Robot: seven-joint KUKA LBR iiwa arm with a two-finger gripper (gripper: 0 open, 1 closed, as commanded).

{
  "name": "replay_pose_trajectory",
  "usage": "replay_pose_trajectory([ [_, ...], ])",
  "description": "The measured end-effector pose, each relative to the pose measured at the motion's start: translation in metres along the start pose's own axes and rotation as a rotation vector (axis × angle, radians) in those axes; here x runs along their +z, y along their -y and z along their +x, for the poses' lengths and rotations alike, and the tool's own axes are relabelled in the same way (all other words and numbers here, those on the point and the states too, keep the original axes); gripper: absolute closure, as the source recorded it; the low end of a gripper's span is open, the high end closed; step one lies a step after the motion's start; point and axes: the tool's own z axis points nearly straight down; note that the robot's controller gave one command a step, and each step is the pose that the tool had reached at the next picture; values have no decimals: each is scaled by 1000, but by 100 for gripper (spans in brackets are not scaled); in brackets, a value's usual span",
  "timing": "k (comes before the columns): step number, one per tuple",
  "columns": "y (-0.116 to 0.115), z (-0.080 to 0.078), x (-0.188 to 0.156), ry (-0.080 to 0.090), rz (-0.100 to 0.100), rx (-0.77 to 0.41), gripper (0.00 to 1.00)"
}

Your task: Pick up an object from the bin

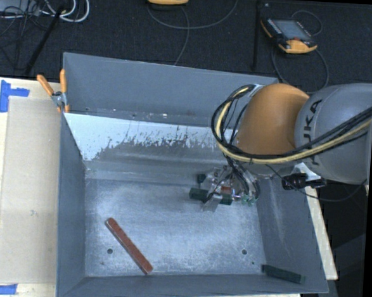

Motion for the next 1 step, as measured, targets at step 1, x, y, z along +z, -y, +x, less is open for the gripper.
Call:
replay_pose_trajectory([
  [1,0,-2,-42,0,0,-4,100],
])
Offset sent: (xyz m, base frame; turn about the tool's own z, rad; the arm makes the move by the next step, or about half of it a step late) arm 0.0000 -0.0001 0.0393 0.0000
